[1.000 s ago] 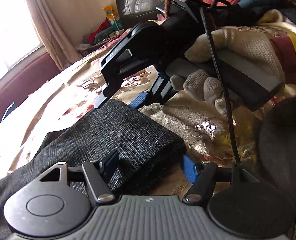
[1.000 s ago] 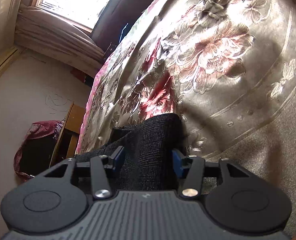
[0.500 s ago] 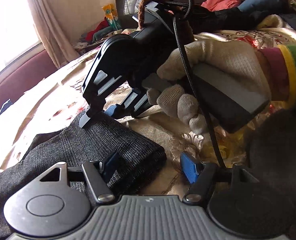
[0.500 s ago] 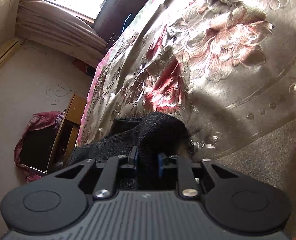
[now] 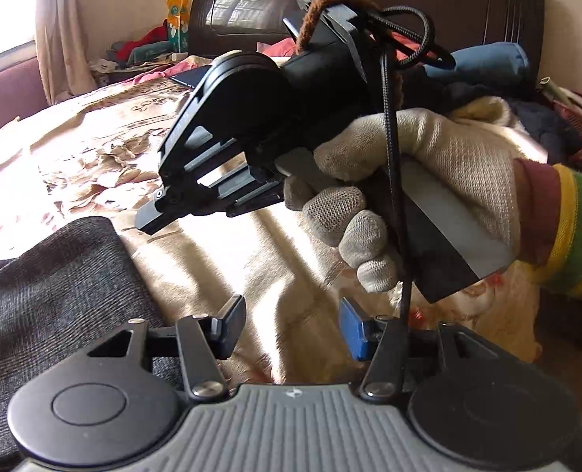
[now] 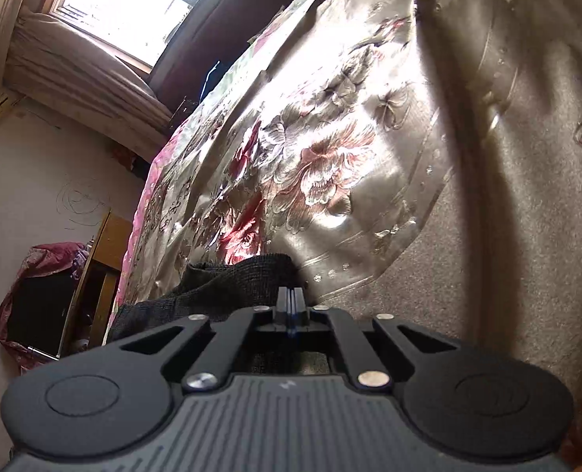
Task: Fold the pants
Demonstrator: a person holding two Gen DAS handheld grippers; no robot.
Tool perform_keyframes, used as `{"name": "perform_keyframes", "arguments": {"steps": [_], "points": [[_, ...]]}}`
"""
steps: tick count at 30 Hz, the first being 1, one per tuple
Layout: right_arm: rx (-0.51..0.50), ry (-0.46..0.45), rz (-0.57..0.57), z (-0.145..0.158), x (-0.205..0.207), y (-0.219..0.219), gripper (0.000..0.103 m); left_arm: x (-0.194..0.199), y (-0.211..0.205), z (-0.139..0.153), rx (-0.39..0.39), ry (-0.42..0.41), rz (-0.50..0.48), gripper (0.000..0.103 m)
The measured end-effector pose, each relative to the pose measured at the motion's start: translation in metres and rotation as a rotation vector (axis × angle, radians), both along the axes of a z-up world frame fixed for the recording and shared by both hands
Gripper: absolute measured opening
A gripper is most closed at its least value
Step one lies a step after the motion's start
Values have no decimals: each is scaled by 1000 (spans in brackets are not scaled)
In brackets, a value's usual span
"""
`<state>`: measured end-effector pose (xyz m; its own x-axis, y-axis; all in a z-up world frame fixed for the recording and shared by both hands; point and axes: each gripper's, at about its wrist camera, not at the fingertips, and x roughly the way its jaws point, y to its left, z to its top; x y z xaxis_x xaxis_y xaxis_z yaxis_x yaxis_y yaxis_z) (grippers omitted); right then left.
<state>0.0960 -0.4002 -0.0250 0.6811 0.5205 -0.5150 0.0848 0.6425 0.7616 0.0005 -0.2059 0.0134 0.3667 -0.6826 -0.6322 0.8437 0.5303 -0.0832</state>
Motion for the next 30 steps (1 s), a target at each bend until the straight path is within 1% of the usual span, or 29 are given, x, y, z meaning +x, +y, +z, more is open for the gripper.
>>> {"name": "perform_keyframes", "arguments": {"steps": [1, 4, 6, 8, 9, 10, 12, 14, 16, 18, 20, 23, 25, 27, 28, 29, 30], "points": [[40, -9, -2, 0, -3, -6, 8, 0, 2, 4, -13, 5, -1, 64], [70, -25, 19, -2, -6, -3, 8, -2, 21, 14, -21, -6, 21, 66], [72, -18, 49, -6, -1, 9, 11, -1, 34, 17, 11, -41, 69, 67], [69, 9, 80, -14, 10, 26, 26, 2, 38, 21, 62, -113, 112, 68], [65, 17, 96, -17, 16, 34, 30, 0, 39, 21, 72, -135, 125, 71], [58, 22, 105, -20, 21, 39, 33, -4, 37, 19, 74, -141, 138, 76], [62, 29, 118, -21, 29, 46, 33, -7, 34, 13, 72, -135, 162, 80], [59, 18, 136, -17, 30, 49, 33, -7, 24, 2, 107, -145, 189, 80], [52, 3, 164, -13, 29, 49, 33, -5, 17, -7, 157, -170, 208, 80], [76, -15, 174, -12, 25, 43, 33, -4, 21, -8, 174, -177, 240, 80], [109, -17, 170, -16, 25, 39, 33, -1, 30, -7, 194, -178, 299, 80], [133, 10, 172, -28, 29, 41, 33, -4, 38, -10, 212, -154, 308, 80], [149, 7, 170, -29, 31, 44, 33, -15, 30, -13, 244, -209, 265, 80], [182, 3, 171, -27, 29, 44, 33, -25, 21, -21, 307, -309, 231, 80], [188, -6, 168, -24, 27, 44, 29, -25, 20, -22, 318, -322, 231, 80], [187, -16, 171, -20, 25, 44, 21, -21, 21, -22, 322, -319, 242, 80], [190, -24, 175, -17, 22, 42, 19, -18, 24, -21, 317, -314, 252, 80]]}}
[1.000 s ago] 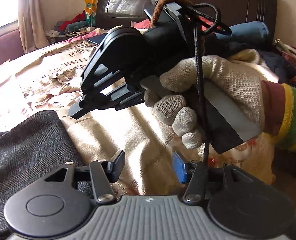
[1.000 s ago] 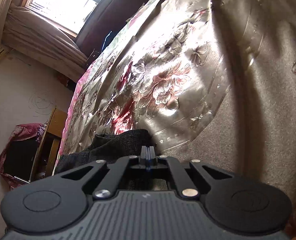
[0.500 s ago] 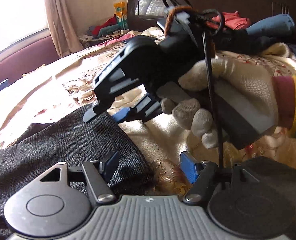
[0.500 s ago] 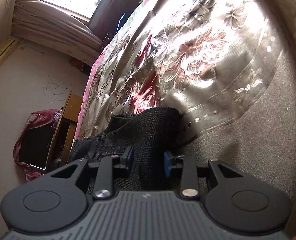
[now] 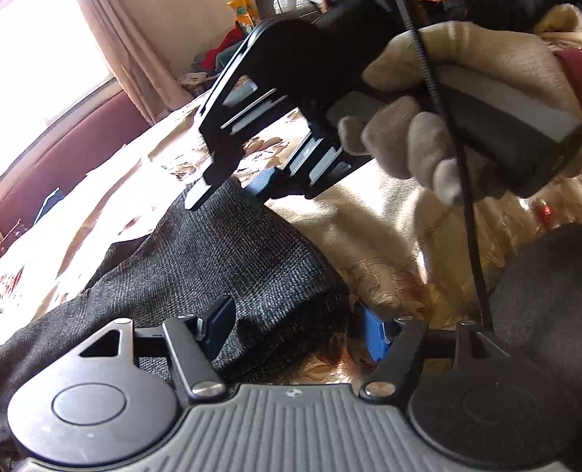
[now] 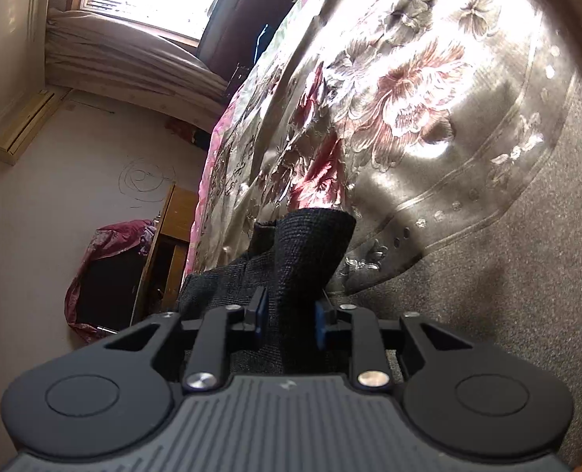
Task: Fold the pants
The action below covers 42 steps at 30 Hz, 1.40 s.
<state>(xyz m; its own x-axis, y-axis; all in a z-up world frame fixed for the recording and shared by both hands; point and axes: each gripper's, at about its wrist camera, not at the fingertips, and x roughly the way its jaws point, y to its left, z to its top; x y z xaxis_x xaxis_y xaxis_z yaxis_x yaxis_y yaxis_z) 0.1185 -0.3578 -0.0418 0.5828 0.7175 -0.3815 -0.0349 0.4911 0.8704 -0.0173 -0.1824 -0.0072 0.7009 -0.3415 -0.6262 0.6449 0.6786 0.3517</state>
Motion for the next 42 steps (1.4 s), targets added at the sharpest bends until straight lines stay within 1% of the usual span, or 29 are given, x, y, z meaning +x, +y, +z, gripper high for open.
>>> {"name": "perform_keyframes", "arguments": {"steps": [2, 3, 4, 5, 6, 8, 11, 12, 13, 15, 17, 18, 20, 24, 25, 26, 27, 28, 29, 30, 32, 33, 35, 37, 38, 40, 41, 42], "points": [[15, 4, -10, 0, 0, -2, 19, 2, 3, 3, -9, -6, -11, 79], [5, 15, -13, -3, 3, -2, 20, 0, 4, 4, -8, -20, -24, 74], [-4, 31, -14, -7, 6, 0, 22, -3, 5, 6, -8, -36, -43, 65], [-2, 46, -8, -11, 9, 2, 22, -7, 7, 9, -14, -55, -49, 61], [24, 60, 4, -16, 13, 5, 24, -9, 9, 13, -26, -64, -43, 60], [70, 68, 20, -19, 16, 8, 24, -6, 14, 20, -59, -34, -18, 60], [46, 45, 41, -12, 17, 15, 25, 2, 20, 25, -98, 20, -16, 60], [32, 40, 43, -9, 17, 17, 24, 3, 20, 27, -103, 19, -3, 61], [29, 39, 42, -8, 18, 19, 22, 3, 20, 27, -101, 11, 2, 62], [18, 43, 30, -4, 19, 21, 20, -5, 15, 26, -77, -30, -7, 62], [0, 60, 10, -1, 22, 22, 17, -16, 8, 20, -62, -56, -41, 66], [-3, 73, -8, -1, 23, 20, 16, -18, 5, 18, -58, -63, -43, 70], [19, 93, -27, -1, 22, 19, 16, -22, -1, 10, -36, -87, -20, 72], [25, 95, -31, 0, 19, 18, 15, -6, -6, -1, 6, -144, 77, 76], [23, 99, -38, -2, 20, 17, 16, -1, -5, -3, 14, -162, 85, 78], [25, 110, -43, -6, 22, 16, 16, 2, -4, -6, 25, -160, 86, 77], [45, 127, -44, -11, 26, 14, 18, 5, -2, -7, 28, -145, 84, 68], [59, 135, -38, -15, 29, 14, 20, 9, 0, -7, 16, -113, 82, 57], [74, 138, -29, -20, 33, 13, 20, 13, 4, -5, -12, -65, 87, 53], [77, 141, -37, -24, 35, 13, 20, 16, 6, -3, -30, -40, 89, 50], [80, 148, -63, -30, 36, 13, 16, 18, 6, 1, -46, -8, 92, 44], [74, 132, -79, -28, 31, 11, 15, 19, 6, 3, -60, 10, 91, 41], [32, 74, -90, -15, 19, 10, 13, 19, 6, 9, -89, 38, 88, 39], [20, 39, -102, -5, 5, 2, 12, 16, 5, 15, -120, 68, 73, 39], [10, 32, -111, 0, -2, -4, 12, 13, 5, 19, -148, 88, 55, 39], [-18, 47, -140, 8, -18, -21, 12, 8, 2, 26, -203, 125, 20, 38], [-44, 55, -154, 12, -24, -28, 12, 3, -1, 30, -239, 149, -3, 38], [-94, 59, -174, 19, -30, -33, 12, 0, -3, 33, -265, 164, -20, 38]]}}
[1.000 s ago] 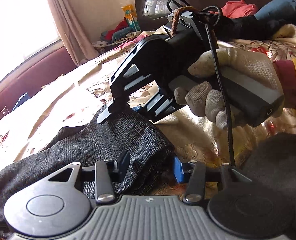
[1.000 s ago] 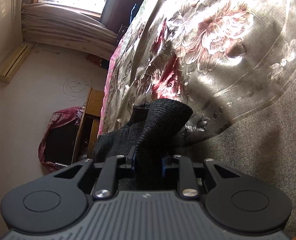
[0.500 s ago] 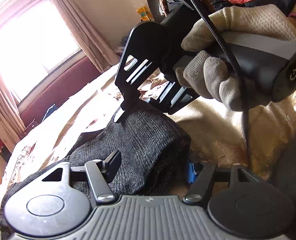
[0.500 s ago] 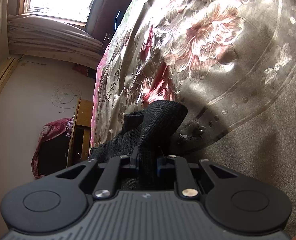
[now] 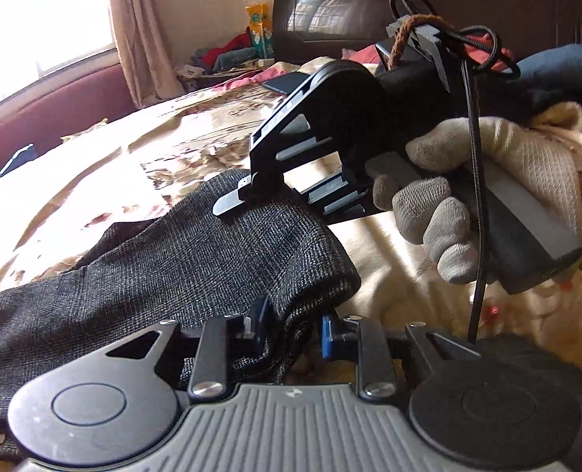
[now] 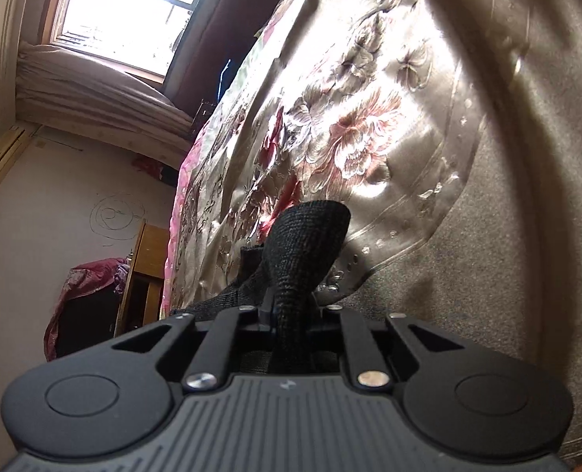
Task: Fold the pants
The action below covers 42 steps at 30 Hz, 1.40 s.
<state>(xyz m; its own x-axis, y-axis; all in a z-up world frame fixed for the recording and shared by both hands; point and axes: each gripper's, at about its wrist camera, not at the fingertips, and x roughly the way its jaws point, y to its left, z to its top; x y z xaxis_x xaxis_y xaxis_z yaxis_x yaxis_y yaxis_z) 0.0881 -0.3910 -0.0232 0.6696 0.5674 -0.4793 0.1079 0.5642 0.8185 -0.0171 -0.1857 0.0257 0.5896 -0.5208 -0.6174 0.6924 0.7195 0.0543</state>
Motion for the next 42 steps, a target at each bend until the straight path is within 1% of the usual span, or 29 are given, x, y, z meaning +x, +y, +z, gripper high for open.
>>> {"name": "perform_keyframes", "arguments": {"steps": [1, 3, 4, 6, 8, 10, 11, 14, 16, 18, 19, 21, 23, 25, 27, 28, 30, 32, 34, 36, 37, 38, 41, 42], "points": [[-29, 2, -12, 5, -5, -4, 12, -3, -2, 3, -32, 16, -17, 39], [-45, -4, -36, 18, -12, -10, 12, -4, -2, 9, -95, 41, -41, 39], [-55, -12, -45, 25, -13, -10, 9, -3, 0, 13, -116, 47, -44, 39], [-71, -26, -42, 41, -10, -5, 9, 6, 16, 22, -188, 72, -30, 38], [-105, -59, -12, 61, 0, 17, 9, 14, 41, 36, -265, 88, 7, 38], [-149, -95, 40, 79, 15, 48, 9, 20, 70, 46, -326, 82, 58, 38], [-164, -105, 59, 84, 21, 62, 9, 26, 87, 49, -359, 76, 91, 38], [-234, -132, 154, 100, 49, 123, 9, 28, 137, 58, -431, 36, 192, 38], [-260, -142, 230, 104, 67, 166, 9, 29, 169, 61, -460, 0, 261, 38], [-277, -139, 287, 103, 84, 204, 9, 40, 200, 60, -479, -22, 342, 38], [-311, -142, 316, 100, 93, 229, 9, 45, 215, 57, -483, -30, 384, 38], [-381, -126, 350, 87, 109, 268, 9, 60, 244, 42, -490, -3, 474, 38], [-419, -88, 387, 69, 121, 299, 9, 78, 267, 22, -502, 49, 555, 37], [-454, -59, 403, 51, 123, 322, 10, 82, 282, 9, -490, 71, 601, 37], [-487, -63, 399, 45, 123, 333, 10, 82, 296, -2, -497, 84, 624, 37], [-497, -65, 396, 46, 122, 336, 11, 82, 302, -5, -521, 99, 629, 37], [-481, -54, 374, 50, 122, 334, 14, 83, 316, -10, -589, 130, 633, 37], [-446, -21, 357, 53, 126, 335, 27, 84, 323, -16, -620, 142, 645, 37], [-440, -21, 368, 56, 133, 343, 34, 88, 327, -20, -641, 165, 651, 37], [-454, -47, 364, 60, 133, 352, 35, 80, 334, -20, -659, 177, 674, 37], [-459, -67, 379, 63, 133, 360, 34, 78, 337, -20, -659, 179, 693, 37], [-462, -77, 383, 64, 133, 363, 34, 69, 343, -19, -654, 183, 729, 37], [-500, -124, 382, 68, 131, 372, 34, 71, 362, -27, -663, 192, 813, 37], [-512, -146, 377, 70, 127, 373, 34, 71, 366, -27, -650, 189, 836, 37]]}}
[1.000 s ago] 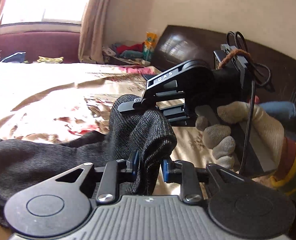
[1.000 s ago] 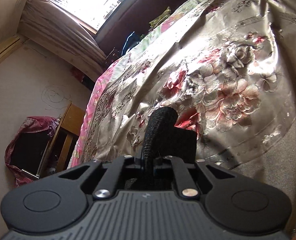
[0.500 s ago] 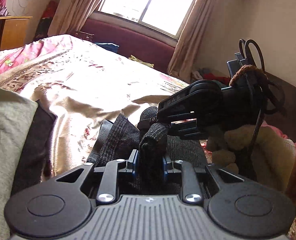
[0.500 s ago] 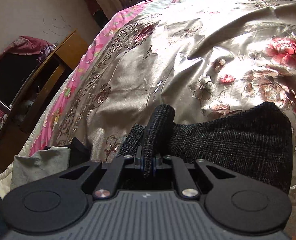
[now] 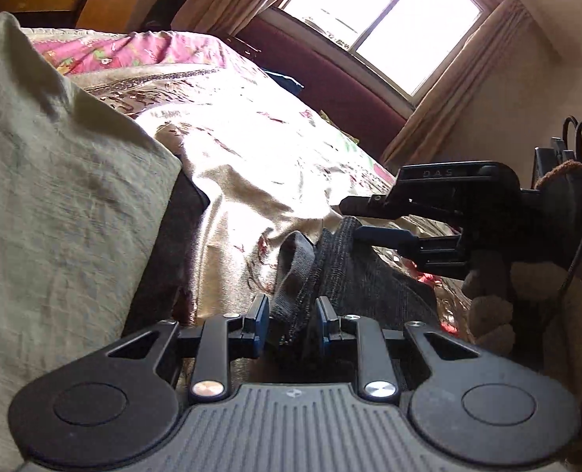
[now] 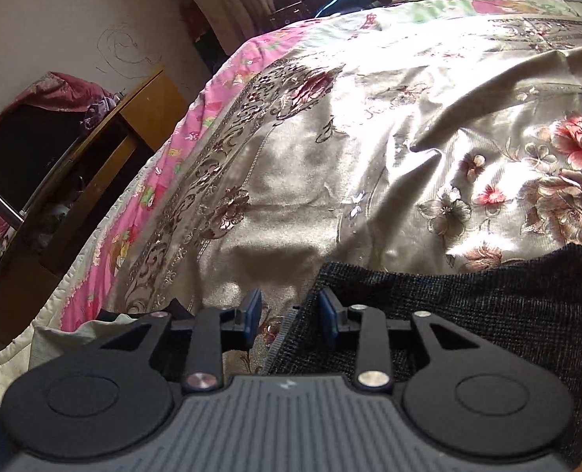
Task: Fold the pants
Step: 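Lift the folded trousers with both tools and fold them over, then lower the folded grey trousers onto the bedspread with both tools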
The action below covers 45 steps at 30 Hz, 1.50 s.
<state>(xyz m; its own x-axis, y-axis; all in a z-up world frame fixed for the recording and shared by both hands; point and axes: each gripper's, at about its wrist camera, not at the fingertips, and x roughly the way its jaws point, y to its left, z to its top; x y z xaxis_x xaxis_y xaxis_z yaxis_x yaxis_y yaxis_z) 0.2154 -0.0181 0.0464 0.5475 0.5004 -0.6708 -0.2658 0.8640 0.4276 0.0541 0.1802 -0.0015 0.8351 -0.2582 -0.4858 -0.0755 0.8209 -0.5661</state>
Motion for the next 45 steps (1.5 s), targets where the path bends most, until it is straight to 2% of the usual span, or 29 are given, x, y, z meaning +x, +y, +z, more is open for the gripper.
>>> {"name": "perform_keyframes", "arguments": {"steps": [3, 10, 12, 13, 15, 17, 20, 22, 25, 27, 28, 29, 31, 33, 35, 39, 41, 42, 43, 44, 45], "points": [[-8, -48, 25, 3, -14, -5, 34, -6, 4, 4, 61, -6, 14, 37], [-113, -84, 53, 1, -28, -10, 34, -16, -18, 22, 123, -69, -123, 43], [-134, -78, 63, -3, -22, -3, 34, -15, -32, 27, 192, -93, -155, 43], [-130, -60, 78, -8, -17, 1, 29, -13, -37, 27, 225, -90, -165, 43], [-123, -25, 72, -16, -8, 7, 28, -4, -45, 23, 285, -63, -188, 43], [-128, -8, 60, -20, -3, 10, 32, 6, -43, 18, 281, -22, -187, 43], [-148, 1, 55, -15, -4, 12, 38, 10, -44, 16, 287, -8, -206, 44], [-198, -5, 53, -12, -8, 16, 42, 10, -48, 14, 306, -7, -217, 50], [-300, -30, 66, -15, -7, 29, 48, 13, -49, 11, 303, 14, -227, 52], [-299, -17, 68, -19, -2, 32, 36, 13, -45, 10, 284, 15, -226, 52], [-282, 2, 67, -20, 2, 32, 21, 13, -43, 9, 269, 13, -225, 48], [-266, 16, 63, -19, 4, 31, 12, 13, -39, 9, 250, 13, -224, 47], [-238, 17, 62, -11, 4, 30, 8, 12, -33, 11, 218, -2, -221, 39], [-227, -11, 79, -1, 0, 32, 3, 8, -26, 15, 176, -29, -214, 36], [-178, -19, 113, 5, -1, 39, 1, 6, -23, 16, 180, -44, -193, 26], [-271, -91, 102, 5, -6, 53, 1, 9, -17, 10, 173, -11, -179, 26], [-295, -105, 79, 11, -11, 45, 9, 7, -19, 12, 196, -22, -192, 27], [-296, -83, 72, 13, -11, 40, 10, 7, -20, 13, 201, -30, -192, 30], [-295, -57, 66, 13, -11, 36, 18, 7, -20, 13, 192, -32, -197, 36], [-292, -39, 54, 12, -11, 33, 32, 8, -21, 14, 176, -31, -204, 39], [-295, -31, 37, 10, -11, 31, 38, 8, -22, 15, 166, -35, -211, 42]]}}
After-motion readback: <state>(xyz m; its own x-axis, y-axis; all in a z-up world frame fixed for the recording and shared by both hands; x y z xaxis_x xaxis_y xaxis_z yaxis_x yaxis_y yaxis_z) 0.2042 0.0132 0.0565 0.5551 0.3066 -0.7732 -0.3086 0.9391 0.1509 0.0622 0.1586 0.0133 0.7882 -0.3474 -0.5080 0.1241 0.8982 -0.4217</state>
